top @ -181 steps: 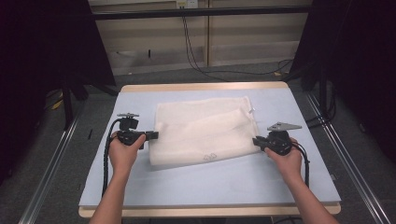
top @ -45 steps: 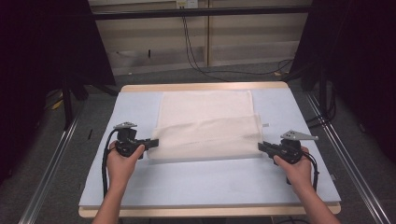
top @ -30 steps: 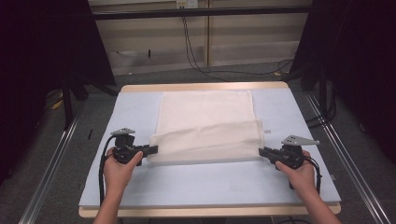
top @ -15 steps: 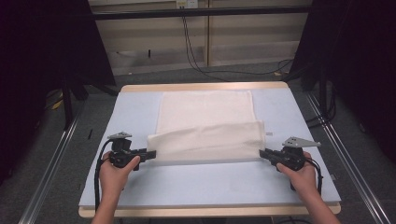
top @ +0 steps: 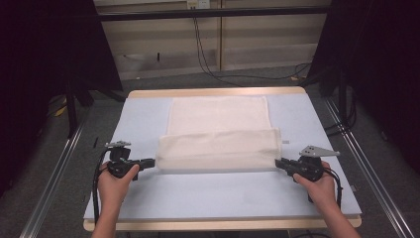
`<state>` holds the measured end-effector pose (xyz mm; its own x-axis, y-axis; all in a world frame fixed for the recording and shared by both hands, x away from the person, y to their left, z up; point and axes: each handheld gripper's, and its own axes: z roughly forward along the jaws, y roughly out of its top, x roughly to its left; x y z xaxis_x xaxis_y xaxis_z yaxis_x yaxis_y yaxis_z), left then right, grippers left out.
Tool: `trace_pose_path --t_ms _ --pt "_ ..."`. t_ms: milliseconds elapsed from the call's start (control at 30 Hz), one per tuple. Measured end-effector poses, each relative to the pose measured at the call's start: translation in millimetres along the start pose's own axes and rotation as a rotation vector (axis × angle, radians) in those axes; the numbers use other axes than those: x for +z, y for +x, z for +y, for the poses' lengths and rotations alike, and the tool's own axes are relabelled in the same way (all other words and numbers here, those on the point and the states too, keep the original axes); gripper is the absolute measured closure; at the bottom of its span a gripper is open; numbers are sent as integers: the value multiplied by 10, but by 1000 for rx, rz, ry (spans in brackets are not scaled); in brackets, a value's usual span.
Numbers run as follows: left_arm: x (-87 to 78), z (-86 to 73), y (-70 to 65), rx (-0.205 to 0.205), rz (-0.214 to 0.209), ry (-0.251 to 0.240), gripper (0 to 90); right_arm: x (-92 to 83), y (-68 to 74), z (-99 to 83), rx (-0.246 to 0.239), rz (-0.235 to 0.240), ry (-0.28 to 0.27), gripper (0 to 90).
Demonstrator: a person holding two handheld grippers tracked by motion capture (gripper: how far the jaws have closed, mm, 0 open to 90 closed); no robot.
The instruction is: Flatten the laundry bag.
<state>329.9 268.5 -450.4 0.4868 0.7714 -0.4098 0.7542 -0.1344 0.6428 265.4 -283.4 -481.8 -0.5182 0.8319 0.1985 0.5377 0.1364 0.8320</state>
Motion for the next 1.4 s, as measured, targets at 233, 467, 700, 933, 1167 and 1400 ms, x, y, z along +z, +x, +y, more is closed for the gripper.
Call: trace_pose_path --t_ms 233,467,700,933,1167,1400 --pt "69 63 54 -15 -30 -43 848 10 -5 2 -3 1 0 818" --pt "199 107 23 1 -77 -43 865 -11 11 -5 -23 7 3 810" --pt "142 32 0 22 -81 -4 853 -38 13 -20 -30 13 12 764" --pt "119 -16 -8 19 -66 8 848 -141 -30 -61 -10 6 29 626" --pt "155 3 -35 24 -68 7 848 -273 -137 -85 -11 5 49 631" --pt "177 36 -36 25 -50 2 829 -396 -217 -93 -22 -35 47 702"
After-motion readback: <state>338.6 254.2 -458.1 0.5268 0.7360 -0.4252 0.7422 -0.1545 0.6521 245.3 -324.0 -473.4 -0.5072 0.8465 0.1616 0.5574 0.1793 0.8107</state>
